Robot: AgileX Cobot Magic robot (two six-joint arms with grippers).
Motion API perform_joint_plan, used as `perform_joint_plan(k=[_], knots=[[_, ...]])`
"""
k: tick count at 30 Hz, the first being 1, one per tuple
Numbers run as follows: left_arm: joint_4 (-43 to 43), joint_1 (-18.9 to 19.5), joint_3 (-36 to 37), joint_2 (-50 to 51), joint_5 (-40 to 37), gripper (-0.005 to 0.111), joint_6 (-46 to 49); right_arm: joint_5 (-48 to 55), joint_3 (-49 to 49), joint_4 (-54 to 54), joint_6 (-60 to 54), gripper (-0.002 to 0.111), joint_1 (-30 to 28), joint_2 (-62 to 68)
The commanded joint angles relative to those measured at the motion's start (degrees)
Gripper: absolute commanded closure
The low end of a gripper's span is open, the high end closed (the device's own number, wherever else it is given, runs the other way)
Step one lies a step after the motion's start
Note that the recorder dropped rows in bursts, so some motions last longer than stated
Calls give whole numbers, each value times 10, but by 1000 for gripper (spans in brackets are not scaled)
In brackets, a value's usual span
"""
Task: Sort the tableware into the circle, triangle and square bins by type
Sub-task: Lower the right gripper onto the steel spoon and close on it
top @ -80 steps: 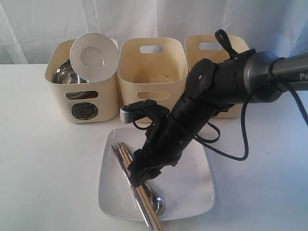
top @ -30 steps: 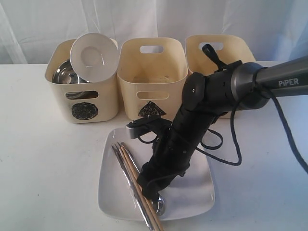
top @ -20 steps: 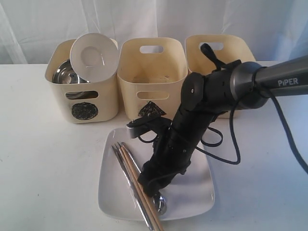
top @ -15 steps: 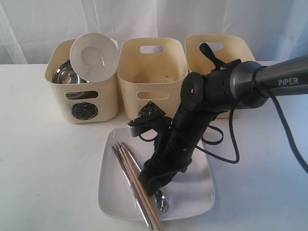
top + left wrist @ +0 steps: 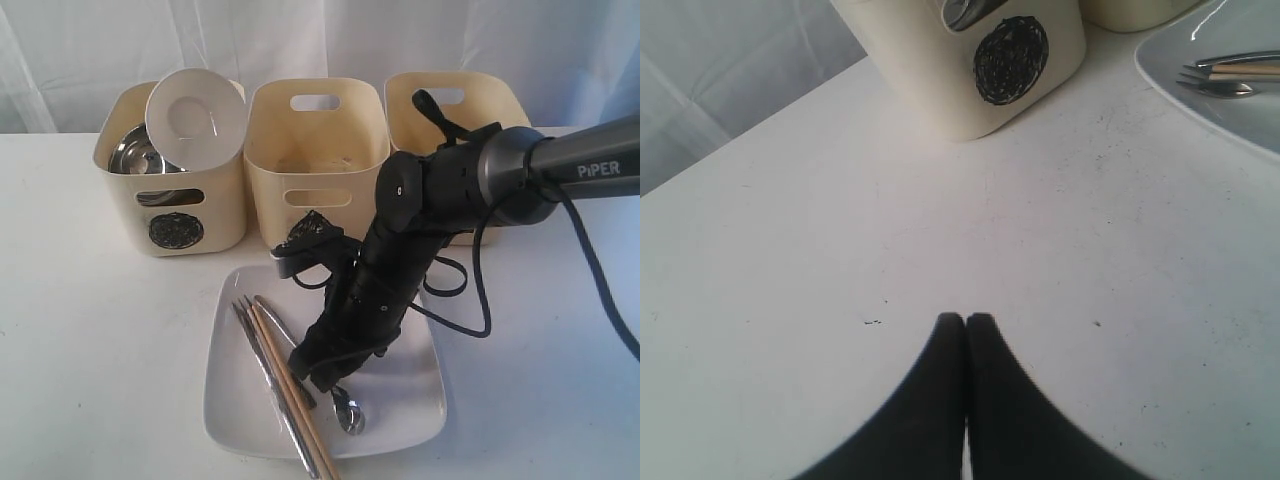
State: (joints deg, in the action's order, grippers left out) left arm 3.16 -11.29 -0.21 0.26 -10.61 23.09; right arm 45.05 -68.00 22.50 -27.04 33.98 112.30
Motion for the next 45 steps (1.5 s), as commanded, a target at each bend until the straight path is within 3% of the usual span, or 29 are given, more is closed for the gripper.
perform_joint_plan(k=[1,9,13,23,30,35,45], knots=[[2,-2,2,-3,1,107,-1,5,7,-15,8,63,2,14],[2,-2,2,-3,1,107,-1,28,7,-5,18,62,2,14],[2,-2,2,-3,1,107,-1,39,7,3,18,52,3,14],[2,-2,2,-3,1,107,-1,53,7,-18,29,53,25,41],[2,-2,2,-3,1,107,-1,50,7,-71,79,80,26,41],[2,-2,2,-3,1,107,-1,52,7,-71,79,107,26,41],[2,-2,2,-3,1,107,-1,21,7,-71,114,108,26,33]])
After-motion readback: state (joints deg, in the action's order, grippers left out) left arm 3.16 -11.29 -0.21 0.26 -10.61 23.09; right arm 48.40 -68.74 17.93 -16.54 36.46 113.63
